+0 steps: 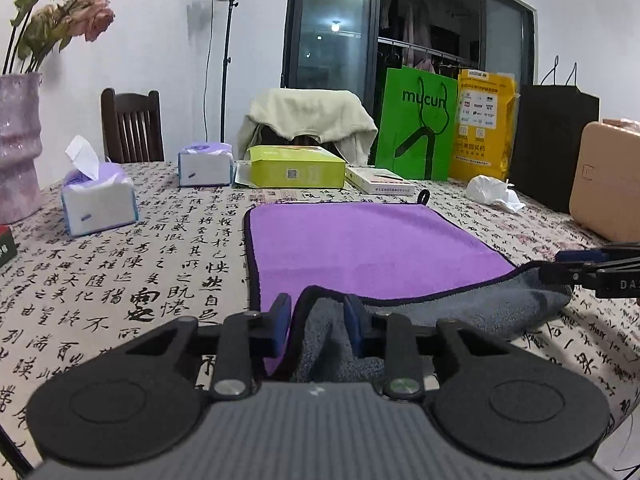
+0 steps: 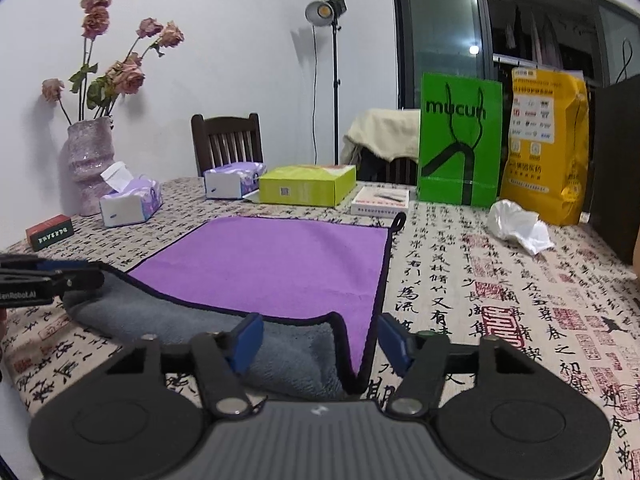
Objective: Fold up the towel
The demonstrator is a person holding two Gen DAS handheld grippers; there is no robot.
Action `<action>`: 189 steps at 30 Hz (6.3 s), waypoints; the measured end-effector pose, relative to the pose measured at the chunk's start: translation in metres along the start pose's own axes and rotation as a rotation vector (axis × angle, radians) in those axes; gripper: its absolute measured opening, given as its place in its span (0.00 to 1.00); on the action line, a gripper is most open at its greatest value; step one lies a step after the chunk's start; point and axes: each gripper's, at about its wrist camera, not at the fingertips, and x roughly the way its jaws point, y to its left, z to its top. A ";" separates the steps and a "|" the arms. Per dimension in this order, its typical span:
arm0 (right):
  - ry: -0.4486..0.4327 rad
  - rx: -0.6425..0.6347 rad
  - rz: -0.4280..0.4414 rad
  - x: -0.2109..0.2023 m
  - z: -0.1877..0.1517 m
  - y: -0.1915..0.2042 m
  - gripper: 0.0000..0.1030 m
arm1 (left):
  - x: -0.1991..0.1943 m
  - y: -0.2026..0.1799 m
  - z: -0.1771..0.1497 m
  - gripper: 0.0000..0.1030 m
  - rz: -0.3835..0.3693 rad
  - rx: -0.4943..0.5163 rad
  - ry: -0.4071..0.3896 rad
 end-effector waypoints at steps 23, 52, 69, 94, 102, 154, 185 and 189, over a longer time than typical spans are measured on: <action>0.154 0.065 0.097 0.034 0.013 -0.021 0.04 | 0.016 0.006 0.006 0.05 -0.053 0.029 0.098; 0.128 0.057 0.140 0.057 0.059 -0.037 0.04 | 0.041 0.028 0.059 0.05 -0.086 -0.091 0.198; 0.131 0.079 0.148 0.097 0.091 -0.054 0.04 | 0.080 0.030 0.096 0.05 -0.063 -0.009 0.161; 0.151 0.091 0.145 0.179 0.129 -0.082 0.04 | 0.169 0.049 0.131 0.05 -0.033 0.026 0.181; 0.167 0.110 0.157 0.207 0.134 -0.092 0.04 | 0.187 0.058 0.132 0.05 -0.017 0.010 0.187; 0.155 0.188 0.002 0.158 0.150 -0.111 0.64 | 0.138 0.051 0.154 0.59 0.087 0.008 0.176; 0.003 0.051 -0.022 0.004 0.071 -0.054 0.91 | -0.019 0.005 0.097 0.95 0.091 -0.006 -0.067; -0.052 -0.008 -0.034 -0.023 0.055 -0.035 0.91 | -0.048 -0.003 0.085 0.97 0.095 0.006 -0.115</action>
